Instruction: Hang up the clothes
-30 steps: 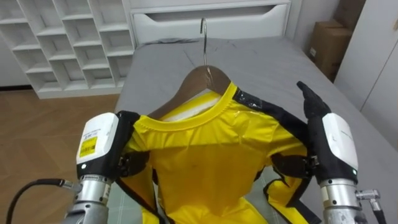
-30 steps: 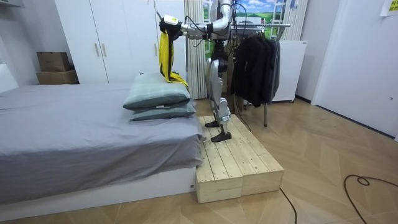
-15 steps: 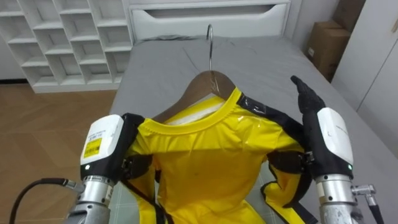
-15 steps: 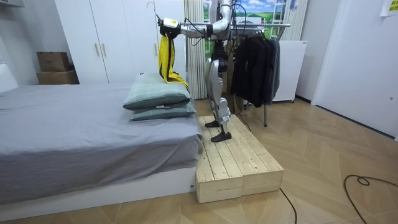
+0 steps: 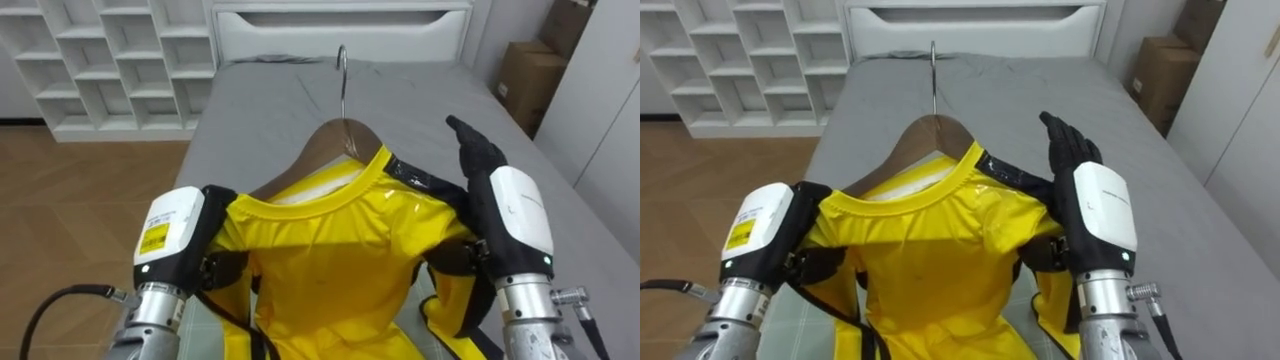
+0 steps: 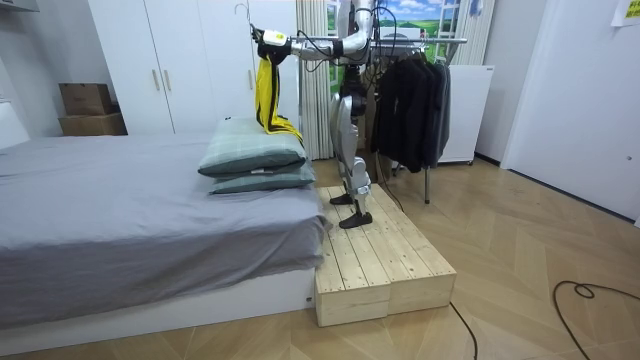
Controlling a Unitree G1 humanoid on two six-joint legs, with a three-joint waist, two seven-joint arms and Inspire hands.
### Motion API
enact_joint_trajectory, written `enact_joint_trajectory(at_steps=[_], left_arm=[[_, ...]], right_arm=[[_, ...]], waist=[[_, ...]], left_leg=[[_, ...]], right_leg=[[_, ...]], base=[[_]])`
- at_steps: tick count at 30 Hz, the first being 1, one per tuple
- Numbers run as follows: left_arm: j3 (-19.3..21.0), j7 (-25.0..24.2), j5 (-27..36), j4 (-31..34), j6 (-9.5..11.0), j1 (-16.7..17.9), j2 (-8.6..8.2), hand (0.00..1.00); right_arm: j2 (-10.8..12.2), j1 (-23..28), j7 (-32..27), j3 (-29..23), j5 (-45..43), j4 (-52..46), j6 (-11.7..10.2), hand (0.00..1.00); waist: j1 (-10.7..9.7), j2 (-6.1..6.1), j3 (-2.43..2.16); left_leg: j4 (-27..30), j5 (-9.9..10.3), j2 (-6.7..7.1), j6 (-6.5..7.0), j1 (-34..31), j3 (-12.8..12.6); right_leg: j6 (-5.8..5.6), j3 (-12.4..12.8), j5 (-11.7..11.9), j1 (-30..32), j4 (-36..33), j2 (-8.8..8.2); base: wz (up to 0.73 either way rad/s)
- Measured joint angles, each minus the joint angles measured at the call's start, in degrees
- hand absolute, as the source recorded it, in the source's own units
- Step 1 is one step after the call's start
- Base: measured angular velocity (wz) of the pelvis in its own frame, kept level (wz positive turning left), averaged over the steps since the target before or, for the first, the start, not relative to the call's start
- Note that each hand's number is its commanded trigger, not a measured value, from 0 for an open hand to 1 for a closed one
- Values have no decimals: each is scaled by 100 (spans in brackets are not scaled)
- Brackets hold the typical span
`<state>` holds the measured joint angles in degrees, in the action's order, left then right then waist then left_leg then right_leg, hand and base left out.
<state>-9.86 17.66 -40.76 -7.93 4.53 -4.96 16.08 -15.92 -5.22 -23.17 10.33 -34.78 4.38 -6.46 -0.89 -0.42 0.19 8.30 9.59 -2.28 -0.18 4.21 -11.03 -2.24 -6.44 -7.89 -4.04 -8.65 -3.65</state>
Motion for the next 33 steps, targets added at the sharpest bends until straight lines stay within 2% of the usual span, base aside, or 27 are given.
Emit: enact_joint_trajectory(at_steps=[10, 16, 18, 26, 28, 30, 33], left_arm=[[-148, -3, -386, 245, -1, -2, 3, 100], [-150, -7, -412, 256, -7, -3, 43, 100], [-149, -41, -641, 356, -37, -11, 46, 100], [-120, -61, -986, 531, -43, -52, 122, 100], [-92, -61, -1009, 532, -43, -53, 107, 100], [-91, -61, -1010, 532, -43, -58, 113, 100], [-93, -61, -1010, 532, -43, -58, 116, 100]], right_arm=[[-12, -73, 32, 201, -387, 434, 12, 0], [-10, -219, 278, 201, -324, 647, 20, 0], [-12, -275, 427, 200, -295, 768, 26, 0], [-25, -458, 772, 182, -431, 863, 31, 0], [-24, -551, 814, 186, -431, 937, 26, 0], [-24, -776, 870, 204, -431, 1196, 24, 0], [-25, -916, 931, 207, -455, 1320, 28, 0]], waist=[[-2, 13, 12], [-4, 4, 20], [0, -13, 35], [-2, -20, 39], [-1, -33, 48], [-1, -89, 84], [4, -133, 111]], left_leg=[[-1, 0, 0, 0, -50, 32], [3, 0, 0, 0, -50, 44], [11, 0, 0, 0, -72, 77], [46, -5, 5, -4, -168, 143], [47, -6, 4, -4, -161, 146], [47, -7, 4, -5, -159, 147], [48, -8, 4, -7, -169, 151]], right_leg=[[-1, -24, -1, 27, 6, 1], [-1, -46, -1, 29, 9, -4], [-1, -74, -1, 29, 9, -4], [-2, -162, -1, 90, 3, -14], [-2, -162, -1, 85, 2, -14], [-2, -161, -1, 85, 3, -14], [-2, -163, -1, 91, 4, -15]], base=[[2], [0], [6], [4], [0], [0], [0]])
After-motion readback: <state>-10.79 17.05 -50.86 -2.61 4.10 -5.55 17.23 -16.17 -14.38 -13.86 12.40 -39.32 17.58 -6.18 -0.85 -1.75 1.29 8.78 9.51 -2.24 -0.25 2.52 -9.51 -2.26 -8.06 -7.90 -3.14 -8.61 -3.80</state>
